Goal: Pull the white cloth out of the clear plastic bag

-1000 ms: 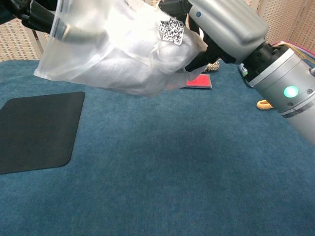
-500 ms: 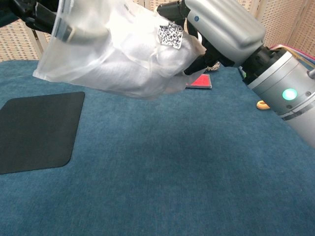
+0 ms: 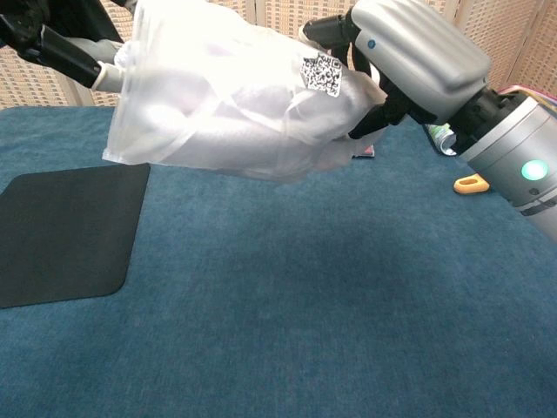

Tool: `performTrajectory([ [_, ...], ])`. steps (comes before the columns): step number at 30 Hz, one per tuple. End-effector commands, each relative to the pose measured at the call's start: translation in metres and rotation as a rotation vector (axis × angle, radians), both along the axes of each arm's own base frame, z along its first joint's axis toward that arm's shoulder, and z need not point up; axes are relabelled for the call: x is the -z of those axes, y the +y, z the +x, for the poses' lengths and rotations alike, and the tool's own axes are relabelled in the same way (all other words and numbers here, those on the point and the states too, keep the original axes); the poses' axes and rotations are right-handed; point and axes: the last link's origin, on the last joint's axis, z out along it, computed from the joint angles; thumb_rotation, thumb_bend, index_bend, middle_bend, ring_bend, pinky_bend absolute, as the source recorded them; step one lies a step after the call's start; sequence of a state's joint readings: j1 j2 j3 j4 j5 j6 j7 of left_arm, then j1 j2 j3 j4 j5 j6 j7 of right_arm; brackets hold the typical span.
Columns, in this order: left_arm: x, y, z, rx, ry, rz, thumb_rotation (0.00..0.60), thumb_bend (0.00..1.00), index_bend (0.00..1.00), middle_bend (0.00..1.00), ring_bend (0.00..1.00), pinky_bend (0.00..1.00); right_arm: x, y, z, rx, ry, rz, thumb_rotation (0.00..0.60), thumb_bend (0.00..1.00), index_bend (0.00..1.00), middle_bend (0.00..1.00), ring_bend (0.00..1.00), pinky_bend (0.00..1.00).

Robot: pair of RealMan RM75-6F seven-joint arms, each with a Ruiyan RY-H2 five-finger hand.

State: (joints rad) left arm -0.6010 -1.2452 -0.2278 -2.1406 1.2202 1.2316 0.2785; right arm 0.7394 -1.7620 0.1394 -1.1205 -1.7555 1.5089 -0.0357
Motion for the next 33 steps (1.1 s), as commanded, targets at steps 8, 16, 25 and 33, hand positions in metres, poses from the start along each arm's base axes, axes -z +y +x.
performTrajectory([
  [8, -0.001, 0.006, -0.017, -0.053, 0.005, 0.016, 0.600, 0.44, 0.74, 1.00, 1.00, 1.00, 0.006, 0.001, -0.015, 0.041, 0.040, 0.039, 0.600, 0.30, 0.52, 0.60, 0.56, 0.66],
  [16, 0.007, 0.006, -0.023, -0.064, 0.021, 0.007, 0.600, 0.44, 0.74, 1.00, 1.00, 1.00, 0.009, 0.001, -0.028, 0.078, 0.089, 0.077, 0.600, 0.11, 0.45, 0.52, 0.49, 0.64],
  [25, 0.019, 0.003, -0.027, -0.069, 0.045, -0.019, 0.600, 0.44, 0.74, 1.00, 1.00, 1.00, 0.012, 0.000, -0.048, 0.184, 0.222, 0.130, 0.600, 0.00, 0.17, 0.31, 0.28, 0.45],
  [33, 0.032, 0.001, -0.030, -0.065, 0.084, -0.038, 0.600, 0.44, 0.74, 1.00, 1.00, 1.00, 0.005, 0.003, -0.053, 0.242, 0.260, 0.145, 0.600, 0.00, 0.06, 0.21, 0.22, 0.40],
])
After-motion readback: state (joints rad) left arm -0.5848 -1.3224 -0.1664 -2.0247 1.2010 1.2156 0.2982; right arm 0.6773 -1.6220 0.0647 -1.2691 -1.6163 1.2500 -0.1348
